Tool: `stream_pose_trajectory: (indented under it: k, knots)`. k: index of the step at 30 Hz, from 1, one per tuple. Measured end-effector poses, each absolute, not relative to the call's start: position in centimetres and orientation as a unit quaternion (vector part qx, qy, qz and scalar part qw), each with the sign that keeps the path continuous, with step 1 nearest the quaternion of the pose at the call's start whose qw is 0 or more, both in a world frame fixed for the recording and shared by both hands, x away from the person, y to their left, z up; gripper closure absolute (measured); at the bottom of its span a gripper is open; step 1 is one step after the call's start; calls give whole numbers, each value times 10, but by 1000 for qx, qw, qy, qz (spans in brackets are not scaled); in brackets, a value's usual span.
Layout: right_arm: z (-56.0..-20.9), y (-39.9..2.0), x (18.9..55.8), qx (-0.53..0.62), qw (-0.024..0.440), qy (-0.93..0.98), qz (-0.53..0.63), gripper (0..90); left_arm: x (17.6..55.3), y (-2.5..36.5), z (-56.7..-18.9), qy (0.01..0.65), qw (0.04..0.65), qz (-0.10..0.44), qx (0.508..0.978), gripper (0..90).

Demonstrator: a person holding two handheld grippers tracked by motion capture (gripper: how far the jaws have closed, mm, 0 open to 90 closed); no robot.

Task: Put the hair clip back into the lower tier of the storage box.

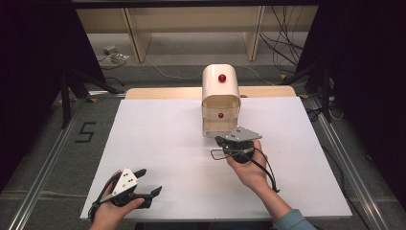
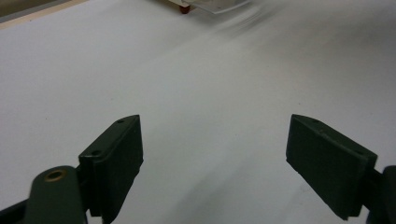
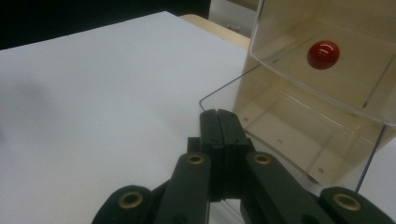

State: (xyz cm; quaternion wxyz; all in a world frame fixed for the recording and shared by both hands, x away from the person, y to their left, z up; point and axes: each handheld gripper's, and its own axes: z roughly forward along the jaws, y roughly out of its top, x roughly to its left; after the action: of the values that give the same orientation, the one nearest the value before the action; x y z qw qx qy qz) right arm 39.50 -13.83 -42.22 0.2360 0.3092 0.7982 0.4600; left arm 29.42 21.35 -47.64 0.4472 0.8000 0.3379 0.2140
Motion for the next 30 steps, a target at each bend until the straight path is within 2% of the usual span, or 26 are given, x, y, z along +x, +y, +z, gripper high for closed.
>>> stream_pose_trajectory:
  k: [30]
  knots:
    - [-418, -144, 408, 323, 248, 791, 457, 900, 294, 214, -477, 339, 447, 214, 800, 186]
